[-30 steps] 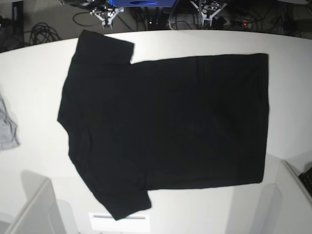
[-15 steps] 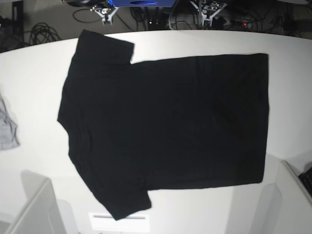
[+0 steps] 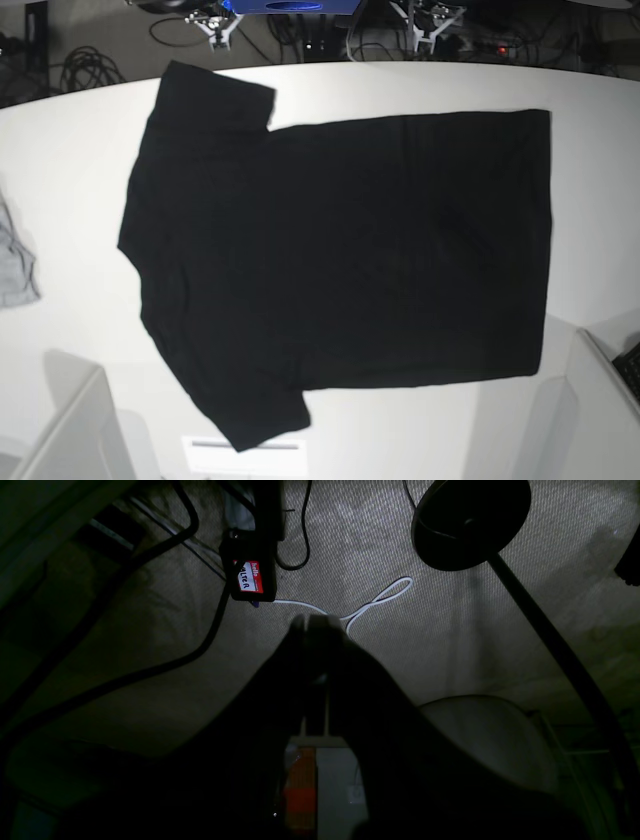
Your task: Fold the T-shirt properly
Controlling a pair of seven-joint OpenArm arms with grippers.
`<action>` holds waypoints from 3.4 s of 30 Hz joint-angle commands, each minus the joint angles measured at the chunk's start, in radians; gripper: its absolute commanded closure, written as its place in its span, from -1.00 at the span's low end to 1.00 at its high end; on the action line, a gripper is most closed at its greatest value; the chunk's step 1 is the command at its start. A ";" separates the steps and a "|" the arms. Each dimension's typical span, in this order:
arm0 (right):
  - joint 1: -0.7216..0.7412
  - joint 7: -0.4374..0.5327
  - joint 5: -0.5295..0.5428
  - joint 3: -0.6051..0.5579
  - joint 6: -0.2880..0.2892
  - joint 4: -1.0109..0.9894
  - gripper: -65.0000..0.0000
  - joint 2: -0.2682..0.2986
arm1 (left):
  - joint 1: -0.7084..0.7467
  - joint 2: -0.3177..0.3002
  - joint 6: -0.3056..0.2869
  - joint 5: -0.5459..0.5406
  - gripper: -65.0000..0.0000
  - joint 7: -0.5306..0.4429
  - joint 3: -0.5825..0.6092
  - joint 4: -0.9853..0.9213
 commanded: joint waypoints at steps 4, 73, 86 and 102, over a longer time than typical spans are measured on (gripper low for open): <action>-0.007 -0.007 0.001 0.003 -0.008 -0.002 0.70 0.001 | 0.004 -0.002 0.005 -0.006 -0.62 0.001 0.003 0.000; -0.857 -0.006 0.003 0.246 -0.009 1.323 1.00 -0.057 | 0.931 -0.246 0.005 -0.131 1.00 -0.453 -0.100 1.183; -0.994 -0.006 0.003 0.323 -0.008 1.558 1.00 -0.112 | 1.098 -0.268 0.005 -0.164 1.00 -0.455 -0.222 1.467; -1.142 -0.108 0.198 0.331 -0.011 1.984 1.00 -0.126 | 1.242 -0.262 0.004 -0.167 1.00 -0.453 -0.311 1.864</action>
